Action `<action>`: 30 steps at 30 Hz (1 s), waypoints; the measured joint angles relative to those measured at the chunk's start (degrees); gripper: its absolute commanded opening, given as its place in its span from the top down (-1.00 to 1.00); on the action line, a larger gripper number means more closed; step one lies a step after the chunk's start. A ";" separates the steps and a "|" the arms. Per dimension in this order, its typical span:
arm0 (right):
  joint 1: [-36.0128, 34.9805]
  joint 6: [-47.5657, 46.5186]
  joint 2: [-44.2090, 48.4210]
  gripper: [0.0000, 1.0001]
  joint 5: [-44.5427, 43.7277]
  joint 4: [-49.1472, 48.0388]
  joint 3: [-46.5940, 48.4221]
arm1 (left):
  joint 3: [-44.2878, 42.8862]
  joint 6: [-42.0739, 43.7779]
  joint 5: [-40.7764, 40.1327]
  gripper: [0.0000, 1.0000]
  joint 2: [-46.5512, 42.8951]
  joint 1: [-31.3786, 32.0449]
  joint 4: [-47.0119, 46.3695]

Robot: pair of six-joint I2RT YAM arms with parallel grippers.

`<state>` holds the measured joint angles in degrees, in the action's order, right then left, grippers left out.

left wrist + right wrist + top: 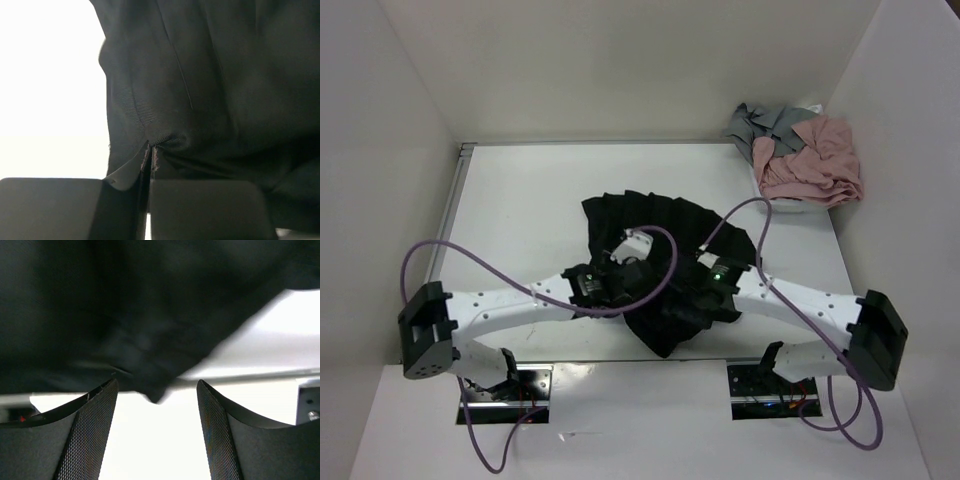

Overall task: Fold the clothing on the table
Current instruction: Flatten the skirt out

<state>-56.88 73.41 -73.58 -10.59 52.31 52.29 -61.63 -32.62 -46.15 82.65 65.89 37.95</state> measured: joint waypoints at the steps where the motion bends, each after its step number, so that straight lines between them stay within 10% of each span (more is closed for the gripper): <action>1: 0.28 0.02 2.19 -0.39 1.05 0.02 -1.73 | 0.00 -0.63 -0.07 1.00 -1.55 -1.46 -1.73; 14: 6.54 -0.61 14.47 -0.39 9.35 -5.90 -10.86 | -2.75 -2.01 -0.09 1.00 -8.90 -5.55 -7.15; 30: 8.02 0.68 1.36 -0.21 11.06 -20.65 -13.77 | -2.62 -4.04 -0.26 1.00 -11.13 -5.97 -6.86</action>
<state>-48.86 74.08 -72.23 0.47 31.66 38.52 -64.25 -36.67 -46.41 71.53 59.92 31.09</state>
